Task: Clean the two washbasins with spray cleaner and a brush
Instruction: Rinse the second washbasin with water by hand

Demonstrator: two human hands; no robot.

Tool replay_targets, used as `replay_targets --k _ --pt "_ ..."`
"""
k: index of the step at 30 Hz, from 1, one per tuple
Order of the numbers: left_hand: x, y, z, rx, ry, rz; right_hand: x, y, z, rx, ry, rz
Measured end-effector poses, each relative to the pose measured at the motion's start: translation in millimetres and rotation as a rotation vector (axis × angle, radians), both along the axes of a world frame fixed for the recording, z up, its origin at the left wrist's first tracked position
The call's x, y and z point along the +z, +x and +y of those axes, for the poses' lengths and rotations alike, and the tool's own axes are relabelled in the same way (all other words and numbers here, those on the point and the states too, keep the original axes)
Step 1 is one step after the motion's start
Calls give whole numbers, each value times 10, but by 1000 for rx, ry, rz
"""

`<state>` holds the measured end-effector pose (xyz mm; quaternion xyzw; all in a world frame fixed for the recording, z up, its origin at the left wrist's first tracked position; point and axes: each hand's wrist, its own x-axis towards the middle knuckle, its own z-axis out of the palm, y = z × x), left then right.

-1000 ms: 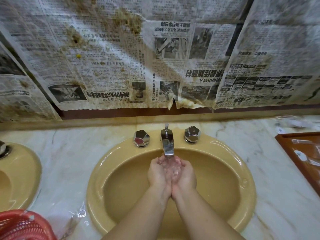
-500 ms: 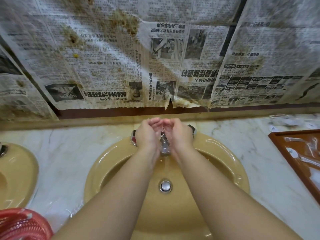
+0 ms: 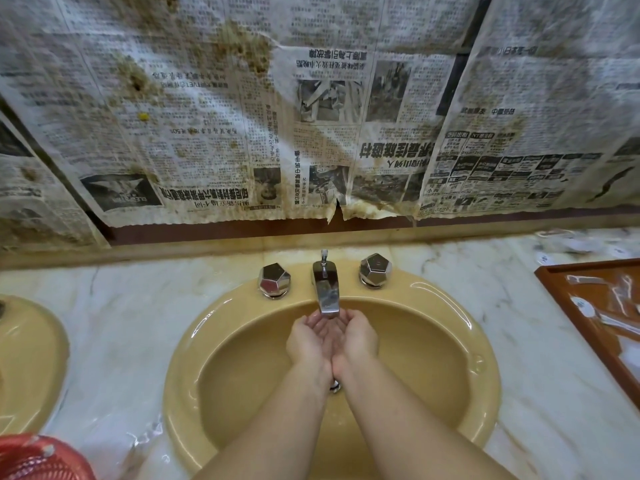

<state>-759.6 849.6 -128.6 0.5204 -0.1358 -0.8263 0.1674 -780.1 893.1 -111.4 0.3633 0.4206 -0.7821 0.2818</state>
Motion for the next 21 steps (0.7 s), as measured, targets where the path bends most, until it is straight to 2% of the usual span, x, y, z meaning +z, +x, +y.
replay_targets --k 5,11,17,21 --pt "-8 50 21 13 85 62 -81 79 33 -48 -63 -9" --pt "119 237 57 74 73 122 22 245 89 -76 -167 6" --pt "587 405 221 110 55 180 432 384 272 -100 -254 17" --pt "949 3 236 34 -51 277 808 21 248 -111 -240 155"
